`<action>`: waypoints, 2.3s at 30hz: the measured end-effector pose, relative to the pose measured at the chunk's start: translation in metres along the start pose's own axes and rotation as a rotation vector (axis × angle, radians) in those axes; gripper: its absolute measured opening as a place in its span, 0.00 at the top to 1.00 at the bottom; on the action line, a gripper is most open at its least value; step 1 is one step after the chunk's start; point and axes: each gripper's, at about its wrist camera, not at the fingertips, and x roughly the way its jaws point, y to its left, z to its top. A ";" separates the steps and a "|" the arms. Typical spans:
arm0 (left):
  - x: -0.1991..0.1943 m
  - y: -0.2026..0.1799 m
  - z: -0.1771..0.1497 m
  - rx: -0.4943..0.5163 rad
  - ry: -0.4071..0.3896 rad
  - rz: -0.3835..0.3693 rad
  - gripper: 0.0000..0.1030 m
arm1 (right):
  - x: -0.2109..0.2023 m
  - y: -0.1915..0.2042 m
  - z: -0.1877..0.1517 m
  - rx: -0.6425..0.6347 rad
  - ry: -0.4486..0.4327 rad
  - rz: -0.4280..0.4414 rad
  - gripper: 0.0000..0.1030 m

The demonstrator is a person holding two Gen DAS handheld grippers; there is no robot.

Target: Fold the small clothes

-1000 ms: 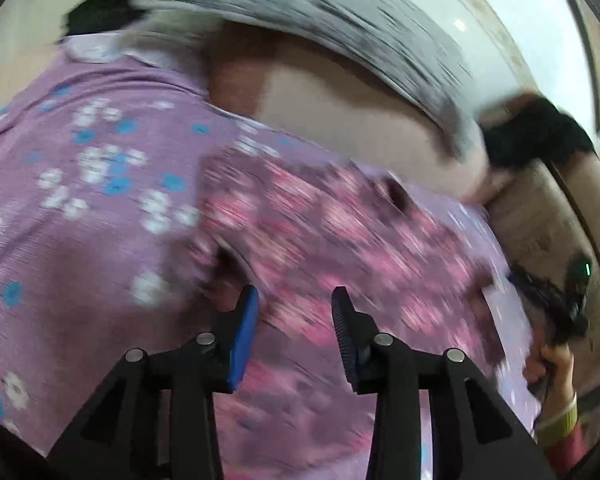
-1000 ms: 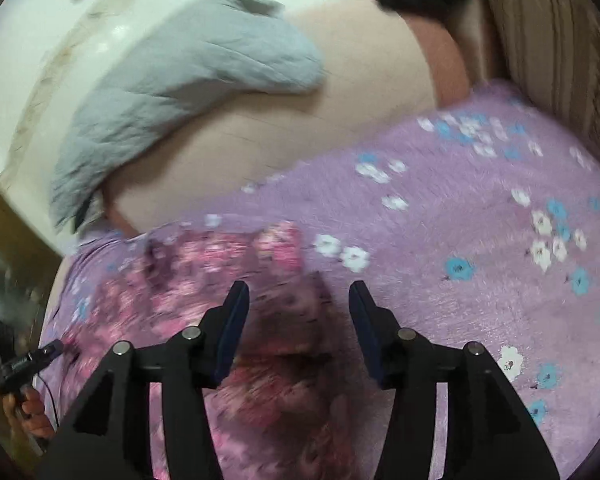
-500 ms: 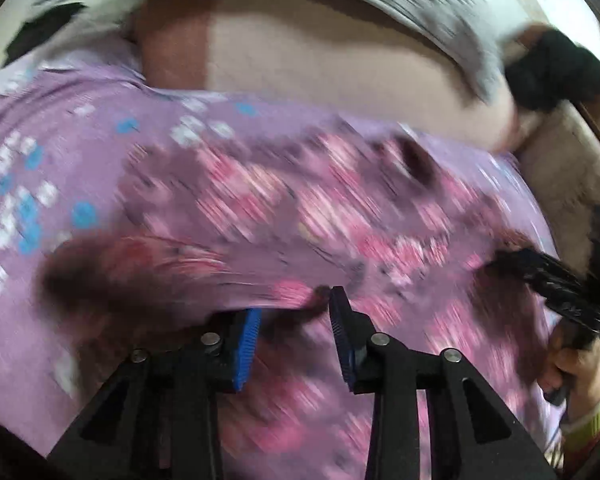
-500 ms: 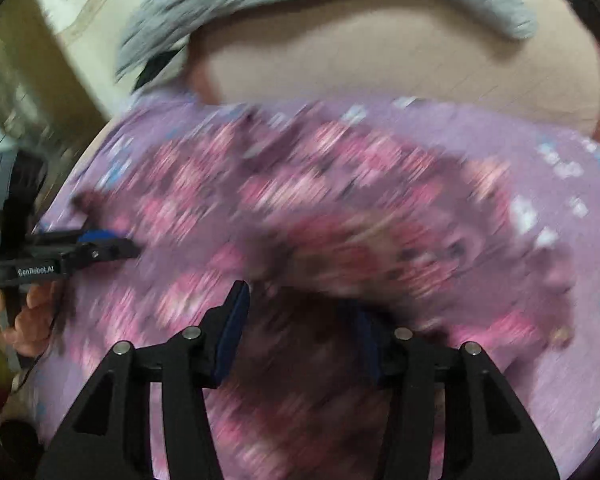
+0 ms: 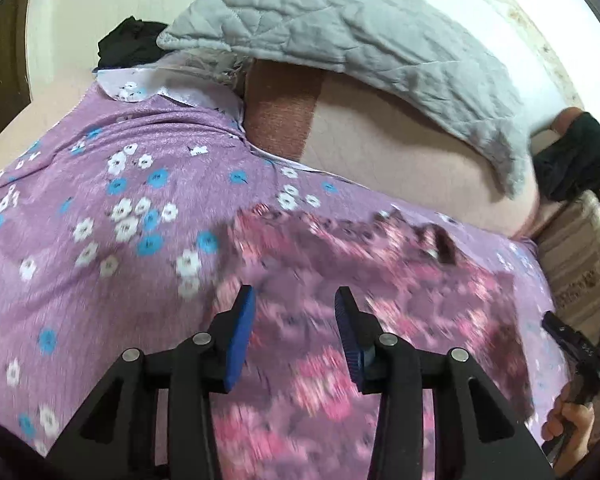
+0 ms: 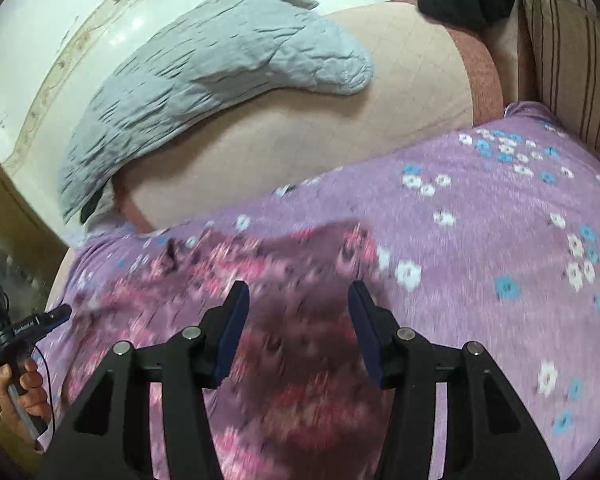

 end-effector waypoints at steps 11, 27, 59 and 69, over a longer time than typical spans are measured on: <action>-0.048 -0.016 -0.101 -0.141 0.104 -0.080 0.52 | -0.039 0.027 -0.067 -0.025 0.062 0.080 0.46; -0.059 0.004 -0.154 -0.336 0.108 -0.045 0.41 | -0.074 0.040 -0.100 -0.030 0.067 0.112 0.42; -0.046 -0.039 -0.100 -0.133 -0.101 -0.017 0.94 | -0.063 0.011 -0.090 0.096 0.123 0.253 0.40; -0.033 -0.164 -0.127 0.225 -0.094 -0.071 0.95 | -0.009 0.026 -0.041 0.112 0.284 0.393 0.29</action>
